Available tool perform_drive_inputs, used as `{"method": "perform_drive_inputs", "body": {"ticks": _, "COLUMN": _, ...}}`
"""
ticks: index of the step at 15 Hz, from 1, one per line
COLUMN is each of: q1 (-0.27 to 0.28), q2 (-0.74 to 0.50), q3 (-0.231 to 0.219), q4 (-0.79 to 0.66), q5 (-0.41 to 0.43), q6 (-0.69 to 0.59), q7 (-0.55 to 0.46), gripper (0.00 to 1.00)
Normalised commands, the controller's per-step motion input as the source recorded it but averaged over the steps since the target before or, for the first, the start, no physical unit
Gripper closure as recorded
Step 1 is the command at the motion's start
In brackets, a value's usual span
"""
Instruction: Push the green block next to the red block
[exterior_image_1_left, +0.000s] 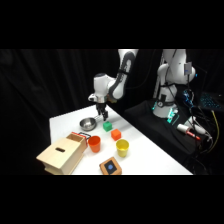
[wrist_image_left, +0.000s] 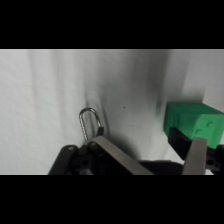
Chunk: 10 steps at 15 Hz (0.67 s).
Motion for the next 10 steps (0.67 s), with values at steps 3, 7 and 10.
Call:
{"method": "perform_drive_inputs", "body": {"ticks": 3, "q1": -0.064, "q2": 0.10, "q3": 0.000, "q4": -0.03, "q5": -0.166, "q6": 0.28, "q7": 0.05, "gripper": 0.00}}
{"method": "perform_drive_inputs", "body": {"ticks": 7, "q1": -0.062, "q2": 0.02, "q3": 0.036, "q4": -0.06, "q5": -0.132, "q6": 0.18, "q7": 0.06, "gripper": 0.00}}
{"method": "perform_drive_inputs", "body": {"ticks": 10, "q1": 0.024, "q2": -0.17, "q3": 0.055, "q4": -0.17, "q5": -0.115, "q6": 0.08, "q7": 0.14, "gripper": 0.00}}
